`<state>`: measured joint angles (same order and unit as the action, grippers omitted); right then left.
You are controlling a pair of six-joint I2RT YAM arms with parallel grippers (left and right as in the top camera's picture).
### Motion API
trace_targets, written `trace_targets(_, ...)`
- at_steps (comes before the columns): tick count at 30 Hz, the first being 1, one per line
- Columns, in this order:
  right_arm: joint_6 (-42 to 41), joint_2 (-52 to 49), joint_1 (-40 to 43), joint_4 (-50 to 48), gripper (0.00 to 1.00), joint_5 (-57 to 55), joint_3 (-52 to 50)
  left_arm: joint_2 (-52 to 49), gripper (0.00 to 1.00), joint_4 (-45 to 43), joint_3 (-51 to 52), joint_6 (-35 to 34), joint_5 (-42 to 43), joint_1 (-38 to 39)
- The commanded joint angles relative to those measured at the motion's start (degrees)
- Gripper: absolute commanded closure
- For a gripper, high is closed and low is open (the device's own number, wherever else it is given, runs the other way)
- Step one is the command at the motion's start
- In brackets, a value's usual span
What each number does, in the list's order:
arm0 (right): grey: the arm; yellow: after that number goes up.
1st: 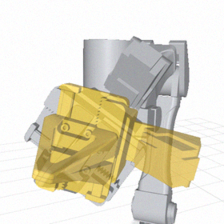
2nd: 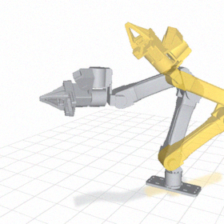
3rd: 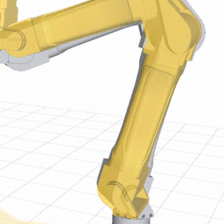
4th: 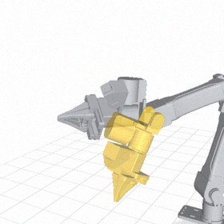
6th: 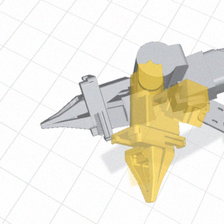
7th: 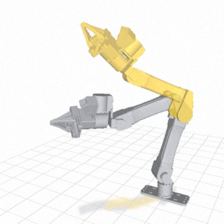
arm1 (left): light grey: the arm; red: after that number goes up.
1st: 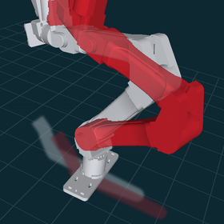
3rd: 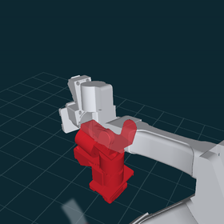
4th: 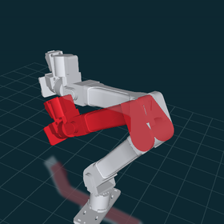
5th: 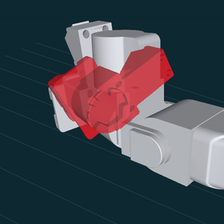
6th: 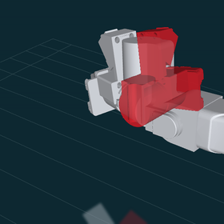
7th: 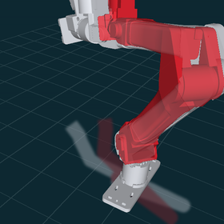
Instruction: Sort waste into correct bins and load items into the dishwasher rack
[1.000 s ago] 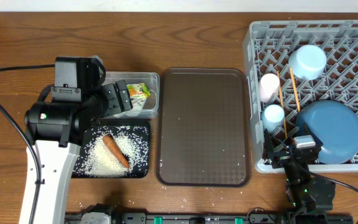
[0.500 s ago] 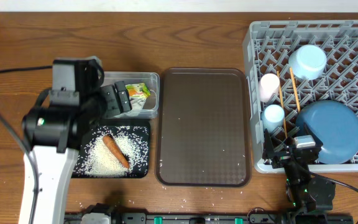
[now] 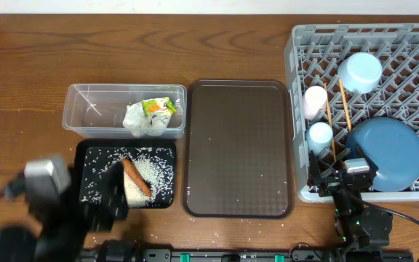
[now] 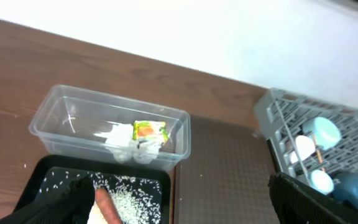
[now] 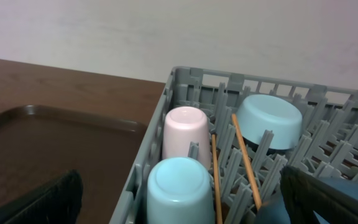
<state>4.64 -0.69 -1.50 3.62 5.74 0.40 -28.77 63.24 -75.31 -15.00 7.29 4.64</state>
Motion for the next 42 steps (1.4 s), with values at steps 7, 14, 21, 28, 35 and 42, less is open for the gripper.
trace_targets(7,0.57,0.37,0.35,0.24,0.01,-0.35,-0.09,18.53,0.08,-2.32,20.65,-0.83,-0.42,0.04)
trace_targets(14,0.57,0.37,0.35,0.24,0.01,-0.35,-0.09,27.50,0.08,-24.52,40.22,-8.24,-0.28,0.02)
trace_targets(21,0.57,0.37,0.35,0.24,0.01,-0.35,-0.09,28.65,0.08,-48.92,53.33,-10.36,-0.33,0.02)
trace_targets(28,0.57,0.37,0.35,0.24,0.01,-0.35,-0.09,28.65,0.08,-62.38,64.15,-10.21,-0.48,0.04)
trace_targets(35,0.57,0.37,0.35,0.24,0.01,-0.35,-0.09,28.65,0.08,-65.05,70.86,-10.38,-0.48,0.04)
trace_targets(42,0.57,0.37,0.35,0.24,0.01,-0.35,-0.09,28.65,0.08,-64.63,74.18,-9.27,-0.50,0.04)
